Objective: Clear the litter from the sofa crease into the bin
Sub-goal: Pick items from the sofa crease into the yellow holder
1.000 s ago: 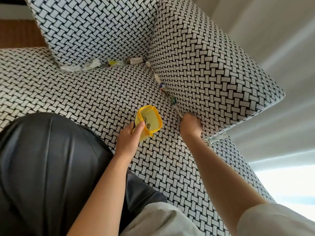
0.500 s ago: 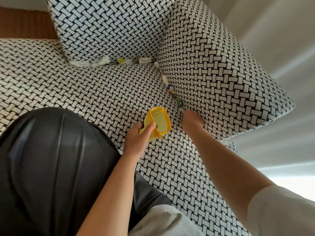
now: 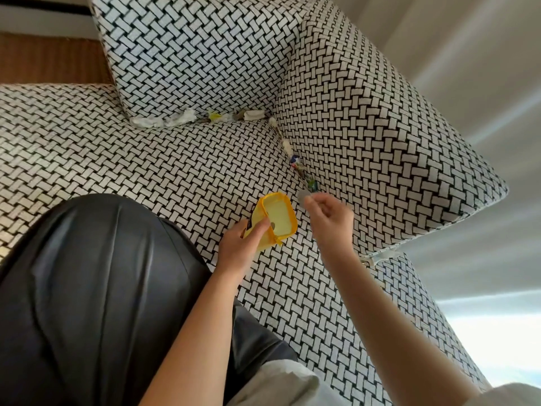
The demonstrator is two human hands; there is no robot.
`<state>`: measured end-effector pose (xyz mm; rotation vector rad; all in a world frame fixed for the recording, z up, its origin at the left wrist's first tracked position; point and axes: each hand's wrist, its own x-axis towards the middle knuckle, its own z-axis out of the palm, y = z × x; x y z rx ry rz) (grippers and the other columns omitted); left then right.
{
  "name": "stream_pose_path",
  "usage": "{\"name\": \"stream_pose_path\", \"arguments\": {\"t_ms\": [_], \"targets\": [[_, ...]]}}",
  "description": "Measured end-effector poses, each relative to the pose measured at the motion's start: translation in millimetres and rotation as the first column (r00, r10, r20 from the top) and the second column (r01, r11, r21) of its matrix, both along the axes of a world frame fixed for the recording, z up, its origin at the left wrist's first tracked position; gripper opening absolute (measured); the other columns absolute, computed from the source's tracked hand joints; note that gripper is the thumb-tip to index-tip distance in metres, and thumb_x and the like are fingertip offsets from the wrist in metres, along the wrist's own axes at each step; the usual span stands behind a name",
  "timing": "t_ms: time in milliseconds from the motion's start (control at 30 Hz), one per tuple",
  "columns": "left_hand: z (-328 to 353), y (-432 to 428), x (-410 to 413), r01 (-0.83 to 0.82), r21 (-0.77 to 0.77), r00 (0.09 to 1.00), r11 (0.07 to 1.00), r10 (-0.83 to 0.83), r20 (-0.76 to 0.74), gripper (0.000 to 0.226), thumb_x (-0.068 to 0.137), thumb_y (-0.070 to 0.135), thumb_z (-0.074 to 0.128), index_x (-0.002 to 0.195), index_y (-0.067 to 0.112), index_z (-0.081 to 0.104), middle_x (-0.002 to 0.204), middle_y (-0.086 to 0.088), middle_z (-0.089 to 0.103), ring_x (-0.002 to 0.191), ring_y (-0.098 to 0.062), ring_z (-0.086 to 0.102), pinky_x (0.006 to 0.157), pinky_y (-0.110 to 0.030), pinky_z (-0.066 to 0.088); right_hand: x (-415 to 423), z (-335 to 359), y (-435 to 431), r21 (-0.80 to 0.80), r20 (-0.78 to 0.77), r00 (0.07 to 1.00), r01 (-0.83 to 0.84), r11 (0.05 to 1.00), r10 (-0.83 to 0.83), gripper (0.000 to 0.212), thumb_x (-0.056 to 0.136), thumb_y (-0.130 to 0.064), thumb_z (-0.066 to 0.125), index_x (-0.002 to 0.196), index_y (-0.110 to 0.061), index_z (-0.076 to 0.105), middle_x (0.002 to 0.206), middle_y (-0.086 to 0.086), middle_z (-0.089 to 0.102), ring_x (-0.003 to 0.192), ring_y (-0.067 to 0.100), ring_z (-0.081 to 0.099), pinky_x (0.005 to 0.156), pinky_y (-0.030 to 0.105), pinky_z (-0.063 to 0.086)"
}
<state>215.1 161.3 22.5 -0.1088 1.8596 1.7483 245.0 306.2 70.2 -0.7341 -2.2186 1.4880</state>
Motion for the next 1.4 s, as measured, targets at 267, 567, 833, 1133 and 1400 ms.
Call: {"name": "stream_pose_path", "arguments": {"t_ms": [267, 567, 833, 1133, 1400], "targets": [[1.5, 0.4, 9.1, 0.102, -0.057, 0.992, 0.993, -0.106, -0.073, 0.025, 0.088, 0.046, 0.053, 0.08, 0.024, 0.06, 0.085, 0.001, 0.06, 0.078, -0.012, 0.054, 0.06, -0.024, 0.041, 32.3, -12.4, -23.5, 0.155, 0.033, 0.986, -0.168, 0.973, 0.165, 0.013, 0.09, -0.014, 0.057, 0.091, -0.01, 0.07, 0.053, 0.007, 0.051, 0.041, 0.005, 0.031, 0.04, 0.014, 0.025], [-0.4, 1.6, 14.7, 0.247, -0.237, 0.956, 0.94, -0.276, -0.1, 0.058, 0.066, 0.067, 0.043, 0.089, 0.016, 0.062, 0.09, -0.007, 0.063, 0.083, -0.021, 0.059, 0.062, -0.025, 0.043, 92.5, -65.0, 26.1, 0.286, 0.104, 0.958, 0.23, 0.93, -0.269, 0.01, 0.091, -0.019, 0.055, 0.096, -0.016, 0.063, 0.071, -0.006, 0.059, 0.05, 0.005, 0.044, 0.043, 0.023, 0.038], [7.8, 3.2, 21.4, 0.336, -0.288, 0.92, 0.897, -0.378, -0.105, 0.064, 0.067, 0.067, 0.039, 0.094, 0.014, 0.061, 0.087, -0.001, 0.059, 0.077, -0.015, 0.057, 0.049, -0.016, 0.036, 78.5, -81.5, 46.4, 0.543, 0.311, 0.89, 0.123, 0.831, -0.335, 0.03, 0.094, -0.026, 0.05, 0.122, -0.02, 0.056, 0.097, 0.003, 0.069, 0.077, 0.021, 0.065, 0.056, 0.027, 0.05], [9.1, 1.2, 24.0, 0.333, -0.229, 0.926, 0.915, -0.363, -0.104, 0.032, 0.081, 0.06, 0.048, 0.087, 0.03, 0.055, 0.091, 0.009, 0.055, 0.082, -0.007, 0.053, 0.056, -0.02, 0.042, 63.8, -72.0, 56.8, 0.609, 0.494, 0.793, -0.024, 0.793, -0.356, 0.028, 0.098, -0.029, 0.041, 0.117, -0.014, 0.055, 0.089, 0.005, 0.067, 0.075, 0.021, 0.064, 0.06, 0.028, 0.051], [11.2, -1.2, 23.6, 0.321, -0.165, 0.939, 0.933, -0.336, -0.072, 0.027, 0.084, 0.056, 0.05, 0.087, 0.03, 0.057, 0.096, 0.004, 0.057, 0.088, -0.011, 0.053, 0.066, -0.026, 0.047, 62.8, -45.8, 72.4, 0.662, 0.747, 0.606, -0.641, 0.388, -0.273, 0.027, 0.094, -0.014, 0.05, 0.118, -0.007, 0.04, 0.081, 0.001, 0.061, 0.063, 0.017, 0.054, 0.053, 0.025, 0.044]]}}
